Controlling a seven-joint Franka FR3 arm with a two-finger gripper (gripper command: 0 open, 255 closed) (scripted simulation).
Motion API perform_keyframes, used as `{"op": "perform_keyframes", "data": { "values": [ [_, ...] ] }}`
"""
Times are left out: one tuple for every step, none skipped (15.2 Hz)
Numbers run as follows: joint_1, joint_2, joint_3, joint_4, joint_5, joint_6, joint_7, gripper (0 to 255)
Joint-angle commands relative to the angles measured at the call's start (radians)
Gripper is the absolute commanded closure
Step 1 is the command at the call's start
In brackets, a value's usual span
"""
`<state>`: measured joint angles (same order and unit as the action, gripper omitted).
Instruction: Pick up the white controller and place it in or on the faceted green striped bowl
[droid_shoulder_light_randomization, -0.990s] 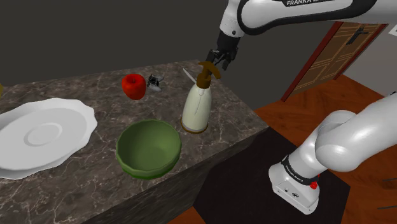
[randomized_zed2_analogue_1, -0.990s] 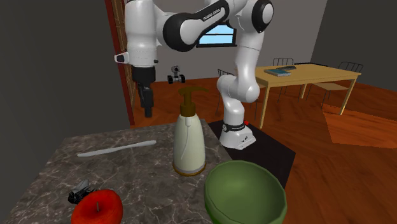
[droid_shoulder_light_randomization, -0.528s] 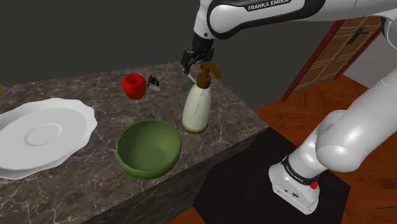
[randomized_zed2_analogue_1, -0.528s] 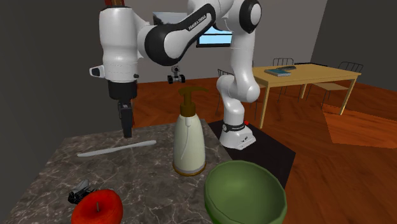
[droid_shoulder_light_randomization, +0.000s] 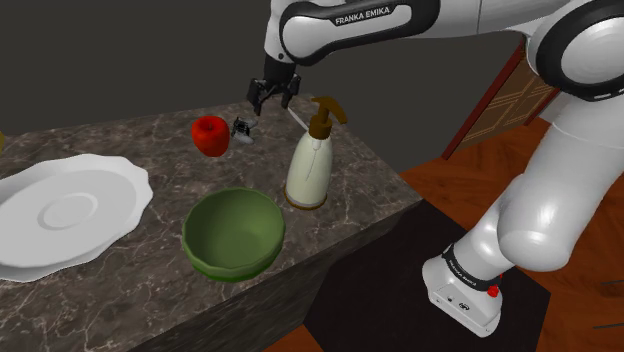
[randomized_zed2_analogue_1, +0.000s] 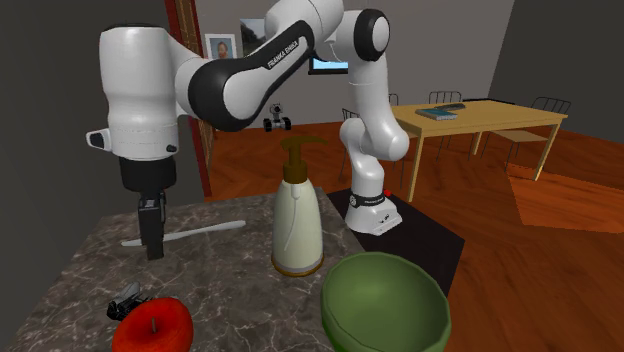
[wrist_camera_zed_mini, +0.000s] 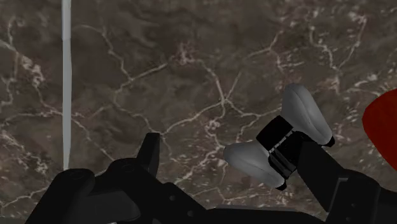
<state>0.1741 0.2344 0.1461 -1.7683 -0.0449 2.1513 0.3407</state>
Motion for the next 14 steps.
{"op": "perform_keyframes", "data": {
  "values": [
    [0.014,0.083,0.003,0.092,-0.015,0.000,0.018,0],
    [0.015,0.087,0.002,0.097,-0.015,-0.001,0.019,0],
    [0.016,0.093,0.002,0.093,-0.017,0.010,0.019,0],
    [0.016,0.100,0.001,0.089,-0.018,0.021,0.020,0],
    [0.017,0.107,0.001,0.085,-0.019,0.031,0.021,0],
    [0.017,0.113,0.000,0.081,-0.021,0.041,0.022,0],
    [0.018,0.120,0.000,0.078,-0.022,0.052,0.023,0],
    [0.018,0.128,-0.001,0.075,-0.023,0.062,0.023,0],
    [0.019,0.139,-0.002,0.070,-0.026,0.078,0.025,0],
    [0.019,0.139,-0.002,0.070,-0.026,0.078,0.025,0],
    [0.019,0.139,-0.002,0.070,-0.026,0.078,0.025,0],
    [0.019,0.139,-0.002,0.070,-0.026,0.078,0.025,0],
    [0.019,0.139,-0.002,0.070,-0.026,0.078,0.025,0],
    [0.019,0.139,-0.002,0.070,-0.026,0.078,0.025,0]
  ]
}}
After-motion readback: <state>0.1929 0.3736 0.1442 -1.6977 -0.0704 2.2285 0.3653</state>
